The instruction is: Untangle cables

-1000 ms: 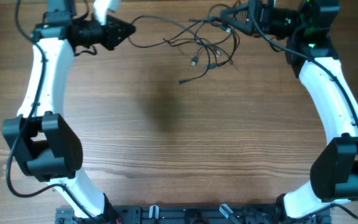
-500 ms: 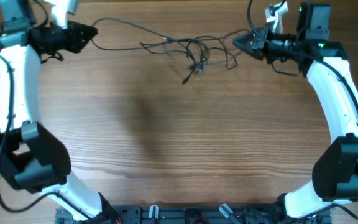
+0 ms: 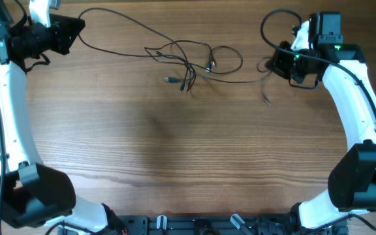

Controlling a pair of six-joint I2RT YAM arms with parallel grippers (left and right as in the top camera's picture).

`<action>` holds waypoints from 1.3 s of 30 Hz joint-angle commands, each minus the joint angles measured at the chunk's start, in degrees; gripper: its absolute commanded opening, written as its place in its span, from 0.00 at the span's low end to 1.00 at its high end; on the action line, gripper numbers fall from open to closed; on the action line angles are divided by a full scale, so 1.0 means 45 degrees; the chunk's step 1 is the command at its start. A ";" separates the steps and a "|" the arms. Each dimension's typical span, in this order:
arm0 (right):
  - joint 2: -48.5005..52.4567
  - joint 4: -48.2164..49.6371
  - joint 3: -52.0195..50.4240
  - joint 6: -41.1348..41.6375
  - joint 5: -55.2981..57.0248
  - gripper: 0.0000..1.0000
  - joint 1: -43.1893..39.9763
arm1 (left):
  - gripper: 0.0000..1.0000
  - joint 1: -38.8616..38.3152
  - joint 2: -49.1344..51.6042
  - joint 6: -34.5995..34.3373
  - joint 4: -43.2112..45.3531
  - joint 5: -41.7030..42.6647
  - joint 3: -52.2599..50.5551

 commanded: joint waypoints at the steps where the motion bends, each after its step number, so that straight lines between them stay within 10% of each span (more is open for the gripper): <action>1: -0.0398 -0.0136 0.0165 0.0170 0.2084 0.05 -0.0039 | 0.04 0.0277 -0.0937 -0.0117 -0.0010 -0.0029 -0.0044; 10: 0.0053 -0.0777 0.0165 0.0903 0.3575 0.07 -0.0034 | 0.04 0.0408 -0.1491 -0.0316 -0.0155 -0.0029 -0.0044; 16: 0.0418 -0.0515 0.0165 -0.0340 0.1681 0.73 0.0243 | 0.04 0.0408 -0.1491 -0.0364 -0.0214 -0.0019 -0.0044; 20: 0.0413 0.0539 0.0170 -0.1588 -0.0986 0.88 0.0792 | 0.04 0.0403 -0.1501 -0.0408 -0.0243 -0.0010 -0.0044; 39: 0.2205 0.3215 0.0170 -0.0860 -0.2652 0.96 0.5066 | 0.04 0.0350 -0.2399 -0.0690 -0.0233 0.1457 -0.0044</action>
